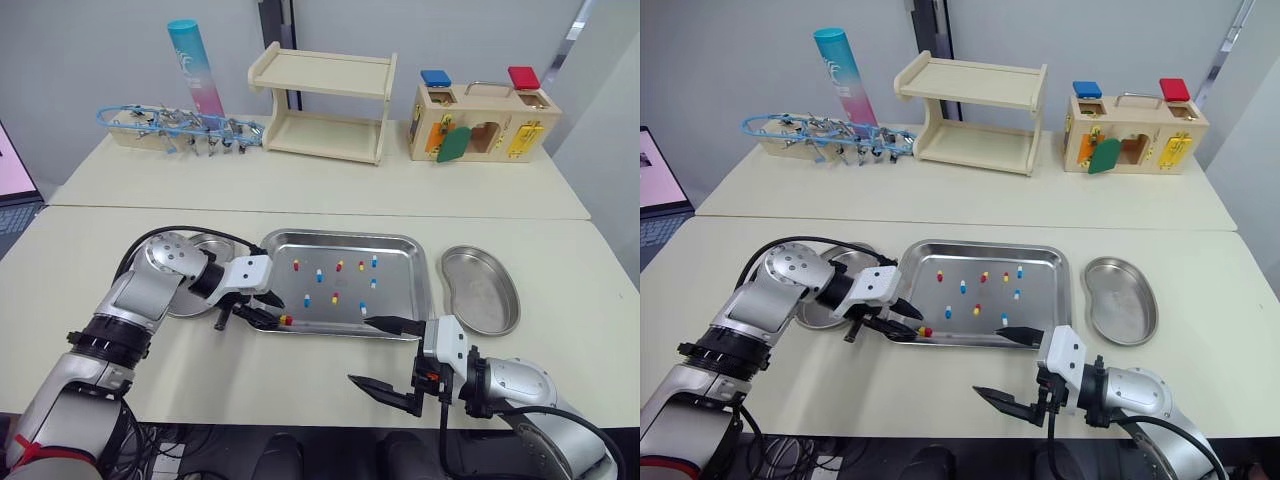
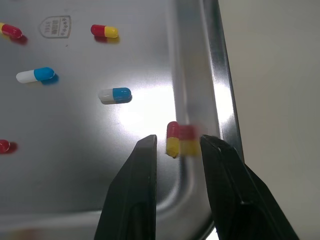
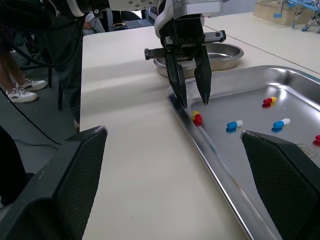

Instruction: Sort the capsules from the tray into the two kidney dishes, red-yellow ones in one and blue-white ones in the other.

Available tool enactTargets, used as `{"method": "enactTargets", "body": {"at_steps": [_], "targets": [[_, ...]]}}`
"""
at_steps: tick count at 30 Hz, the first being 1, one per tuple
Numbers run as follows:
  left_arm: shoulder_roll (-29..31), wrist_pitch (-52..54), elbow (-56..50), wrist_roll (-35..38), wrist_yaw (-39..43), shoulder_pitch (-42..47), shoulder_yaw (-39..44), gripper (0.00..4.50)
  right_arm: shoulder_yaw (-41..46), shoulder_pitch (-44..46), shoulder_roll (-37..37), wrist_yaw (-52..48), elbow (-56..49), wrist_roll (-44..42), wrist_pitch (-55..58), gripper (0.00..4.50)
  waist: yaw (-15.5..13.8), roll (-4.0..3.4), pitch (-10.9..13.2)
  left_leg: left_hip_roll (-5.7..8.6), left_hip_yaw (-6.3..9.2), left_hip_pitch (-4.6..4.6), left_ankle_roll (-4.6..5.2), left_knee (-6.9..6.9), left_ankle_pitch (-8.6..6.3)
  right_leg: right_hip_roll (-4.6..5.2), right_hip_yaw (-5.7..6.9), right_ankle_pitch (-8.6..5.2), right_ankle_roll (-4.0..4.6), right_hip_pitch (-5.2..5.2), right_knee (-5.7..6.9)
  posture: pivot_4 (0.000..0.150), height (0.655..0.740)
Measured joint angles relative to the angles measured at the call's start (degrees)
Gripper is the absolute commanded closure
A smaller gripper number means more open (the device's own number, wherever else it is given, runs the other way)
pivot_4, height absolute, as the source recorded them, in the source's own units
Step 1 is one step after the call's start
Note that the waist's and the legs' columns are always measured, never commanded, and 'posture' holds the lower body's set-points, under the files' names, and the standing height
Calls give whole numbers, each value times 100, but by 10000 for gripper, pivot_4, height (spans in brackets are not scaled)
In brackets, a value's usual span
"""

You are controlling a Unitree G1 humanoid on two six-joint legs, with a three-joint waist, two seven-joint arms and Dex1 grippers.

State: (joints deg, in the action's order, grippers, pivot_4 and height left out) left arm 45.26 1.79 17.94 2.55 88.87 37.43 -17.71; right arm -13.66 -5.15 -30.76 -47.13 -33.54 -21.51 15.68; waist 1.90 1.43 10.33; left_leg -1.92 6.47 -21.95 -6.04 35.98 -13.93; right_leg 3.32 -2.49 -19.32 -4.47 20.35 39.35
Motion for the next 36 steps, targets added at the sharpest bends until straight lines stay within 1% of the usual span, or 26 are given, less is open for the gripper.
{"method": "enactTargets", "body": {"at_steps": [7, 19, 22, 24, 25, 34, 36], "targets": [[-144, -363, 234, -183, -131, 30, -47, 31055, -10, -17, 0, 39, 0, 1, 7, 0, 3, 0, 0, 0, 0, -1, 0, 0, 0, 0, 0, 0, 0, 1, 0, 1500, 7400], [-277, -463, 292, -309, -303, 21, -50, 31055, -18, -3, 0, 91, 0, 1, 32, 0, 3, 0, 0, 0, 1, 0, 0, 0, 0, 0, 0, 0, 0, 0, 0, 1500, 7400], [-277, -462, 285, -309, -296, 6, -50, 36491, -18, 2, 0, 90, 0, 1, 32, 0, 3, 0, 0, 0, 1, 0, 0, 0, 0, 0, 0, 0, 0, 0, 0, 1500, 7400], [-277, -462, 270, -300, -274, -17, -50, 42666, -18, 6, 0, 89, 0, 1, 32, 0, 2, 0, 0, 0, 1, 0, 0, 0, 0, 0, 0, 0, 0, 0, 0, 1500, 7400], [-276, -462, 260, -294, -268, -29, -50, 44637, -18, 8, 0, 88, 0, 1, 32, 0, 2, 0, 0, 0, 1, 0, 0, 0, 0, 0, 0, 0, 0, 0, 0, 1500, 7400], [-272, -422, 205, -251, -275, -57, -43, 44637, -99, 26, -9, -16, 22, 8, -11, 0, 1, 0, 0, 0, 1, 1, 0, 0, 0, 0, 0, 0, 0, -2, 0, 1500, 7400], [-231, -254, 131, -205, -277, -71, -6, 44637, -106, 114, -32, -65, 79, 16, -26, 0, 8, 1, 1, 0, 1, 0, 0, 0, 0, 0, 0, 0, 0, -1, 0, 1500, 7400]]}}
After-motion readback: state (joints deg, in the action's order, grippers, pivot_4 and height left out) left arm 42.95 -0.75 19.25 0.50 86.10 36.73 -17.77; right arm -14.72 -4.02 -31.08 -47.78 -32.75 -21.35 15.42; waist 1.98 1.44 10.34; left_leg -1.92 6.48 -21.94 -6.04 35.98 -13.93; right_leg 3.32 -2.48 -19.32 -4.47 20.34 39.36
